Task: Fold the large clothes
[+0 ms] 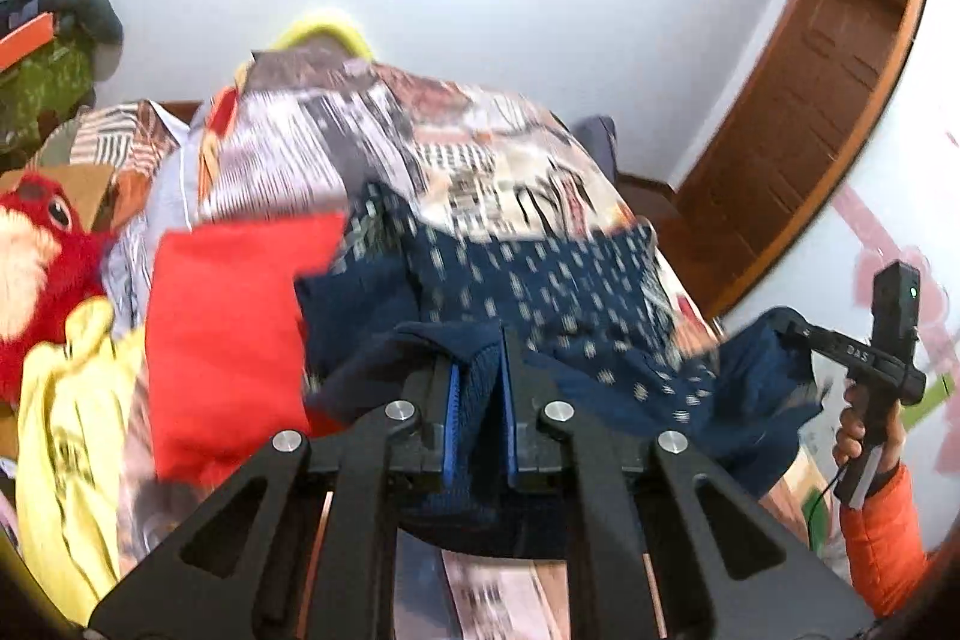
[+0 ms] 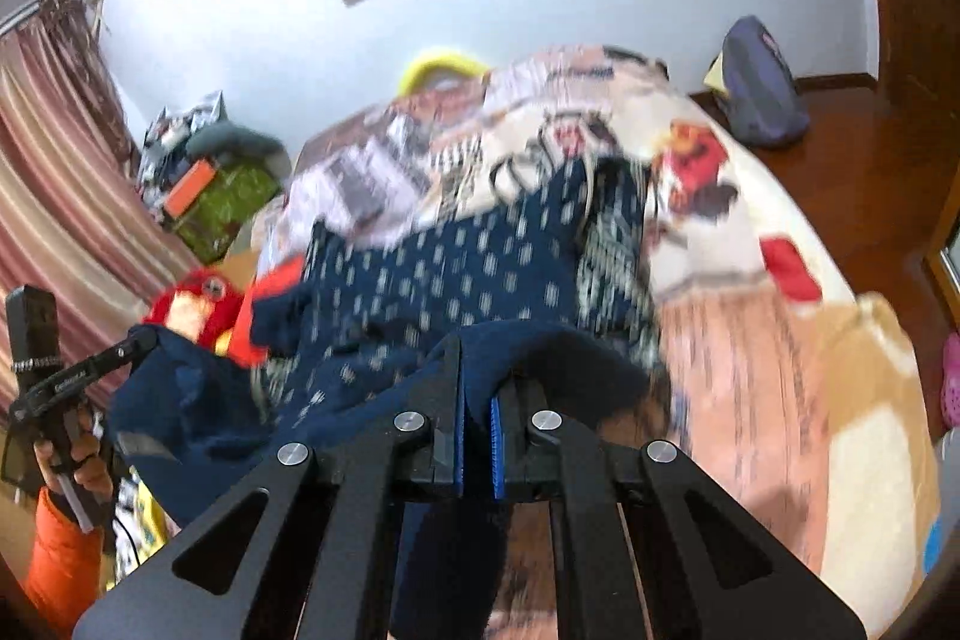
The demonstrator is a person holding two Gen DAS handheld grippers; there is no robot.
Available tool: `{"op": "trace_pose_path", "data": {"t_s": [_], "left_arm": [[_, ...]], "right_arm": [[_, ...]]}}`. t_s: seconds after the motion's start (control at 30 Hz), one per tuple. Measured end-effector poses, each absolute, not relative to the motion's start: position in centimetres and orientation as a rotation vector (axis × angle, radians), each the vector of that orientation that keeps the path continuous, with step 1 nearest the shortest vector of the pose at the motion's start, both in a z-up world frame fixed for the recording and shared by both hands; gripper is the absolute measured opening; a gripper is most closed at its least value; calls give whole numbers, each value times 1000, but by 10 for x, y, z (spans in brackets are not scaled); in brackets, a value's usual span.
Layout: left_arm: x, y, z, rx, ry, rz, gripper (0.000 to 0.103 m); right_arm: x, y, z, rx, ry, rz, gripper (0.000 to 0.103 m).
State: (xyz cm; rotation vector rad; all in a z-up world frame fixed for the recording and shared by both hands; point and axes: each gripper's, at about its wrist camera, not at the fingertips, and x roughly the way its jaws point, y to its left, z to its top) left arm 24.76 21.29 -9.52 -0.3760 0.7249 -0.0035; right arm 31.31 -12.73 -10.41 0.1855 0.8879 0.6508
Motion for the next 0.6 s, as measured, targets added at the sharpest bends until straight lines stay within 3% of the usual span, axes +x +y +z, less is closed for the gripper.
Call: {"op": "trace_pose_path", "data": {"t_s": [0.2,0.6], "left_arm": [[315,245,-111,-401,730,105,10],[405,265,-200,-316,890,204,11]], "right_arm": [[378,-121,-119,225,887,589,5],[455,-110,-200,235,1034,537,5]]}}
